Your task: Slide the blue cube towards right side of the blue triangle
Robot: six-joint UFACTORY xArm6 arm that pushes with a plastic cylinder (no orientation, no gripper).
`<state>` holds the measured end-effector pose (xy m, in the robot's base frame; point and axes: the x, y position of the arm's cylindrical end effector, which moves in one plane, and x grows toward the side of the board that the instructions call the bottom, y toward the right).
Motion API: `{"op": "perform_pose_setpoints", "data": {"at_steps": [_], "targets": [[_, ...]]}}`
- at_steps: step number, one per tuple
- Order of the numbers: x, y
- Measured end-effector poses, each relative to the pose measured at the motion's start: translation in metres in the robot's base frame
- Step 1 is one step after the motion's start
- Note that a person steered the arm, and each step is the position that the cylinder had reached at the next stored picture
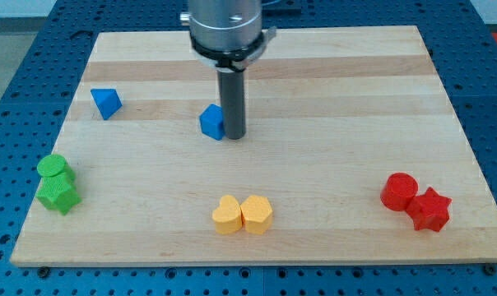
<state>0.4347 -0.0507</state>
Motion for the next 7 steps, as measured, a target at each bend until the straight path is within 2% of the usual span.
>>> {"op": "perform_pose_setpoints", "data": {"at_steps": [1,3,6,7], "targets": [[-0.003,-0.032],[-0.045,-0.045],[-0.052,-0.126],[-0.056,-0.093]]}}
